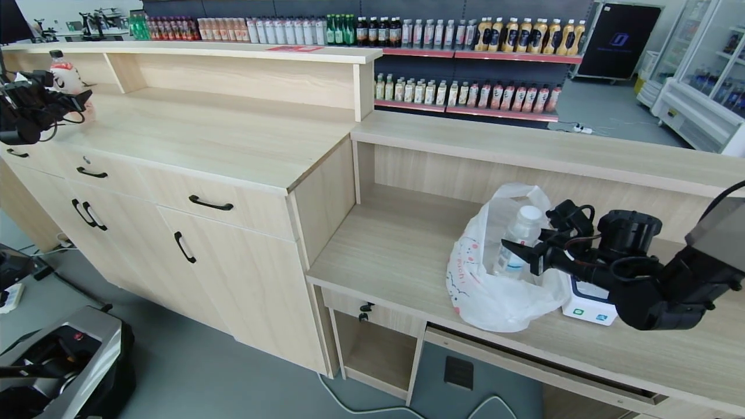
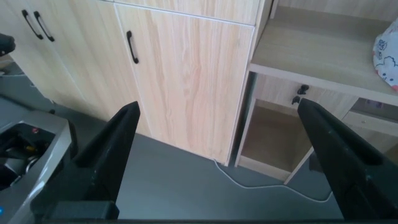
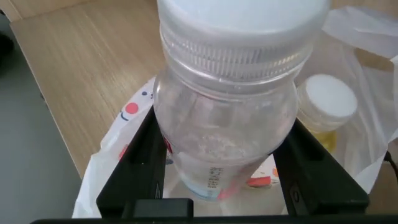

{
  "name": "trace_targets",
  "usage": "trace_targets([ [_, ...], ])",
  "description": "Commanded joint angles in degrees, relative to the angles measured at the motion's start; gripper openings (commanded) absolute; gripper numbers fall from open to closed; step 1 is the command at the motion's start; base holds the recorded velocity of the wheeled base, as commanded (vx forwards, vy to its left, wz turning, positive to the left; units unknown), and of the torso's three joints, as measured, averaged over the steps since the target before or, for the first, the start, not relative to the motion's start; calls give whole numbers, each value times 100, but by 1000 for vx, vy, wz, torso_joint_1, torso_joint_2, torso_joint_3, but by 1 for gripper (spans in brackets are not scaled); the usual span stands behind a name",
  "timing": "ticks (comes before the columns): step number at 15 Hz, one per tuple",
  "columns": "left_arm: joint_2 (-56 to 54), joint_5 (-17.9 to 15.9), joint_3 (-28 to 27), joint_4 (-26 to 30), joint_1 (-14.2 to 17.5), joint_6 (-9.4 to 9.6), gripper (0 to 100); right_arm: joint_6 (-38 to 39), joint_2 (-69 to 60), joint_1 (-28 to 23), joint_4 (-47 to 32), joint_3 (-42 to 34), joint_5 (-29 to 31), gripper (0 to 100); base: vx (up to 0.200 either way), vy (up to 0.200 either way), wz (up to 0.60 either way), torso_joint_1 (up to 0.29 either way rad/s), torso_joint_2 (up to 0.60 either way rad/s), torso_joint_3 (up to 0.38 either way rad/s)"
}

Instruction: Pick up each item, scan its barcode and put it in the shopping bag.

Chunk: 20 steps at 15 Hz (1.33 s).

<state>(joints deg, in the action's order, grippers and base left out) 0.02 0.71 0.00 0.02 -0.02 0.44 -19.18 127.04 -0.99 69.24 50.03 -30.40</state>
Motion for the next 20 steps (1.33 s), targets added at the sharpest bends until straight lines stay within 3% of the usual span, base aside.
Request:
trace_targets([
  [1,-2,0,0,-2,2,0,100,2,506,55,89,112,-1,0,0,0,0,0,0,0],
  [17,-2,8,0,-2,2,0,100,2,998,-51,186,183,-238,0,0,0,0,0,0,0],
  [18,-2,0,0,-2,2,0,100,2,998,-51,169,183,-238,100,0,0,0,0,0,0],
  [20,-2,8,0,-2,2,0,100,10,893,-59,89,139,-264,100,0,0,0,0,0,0],
])
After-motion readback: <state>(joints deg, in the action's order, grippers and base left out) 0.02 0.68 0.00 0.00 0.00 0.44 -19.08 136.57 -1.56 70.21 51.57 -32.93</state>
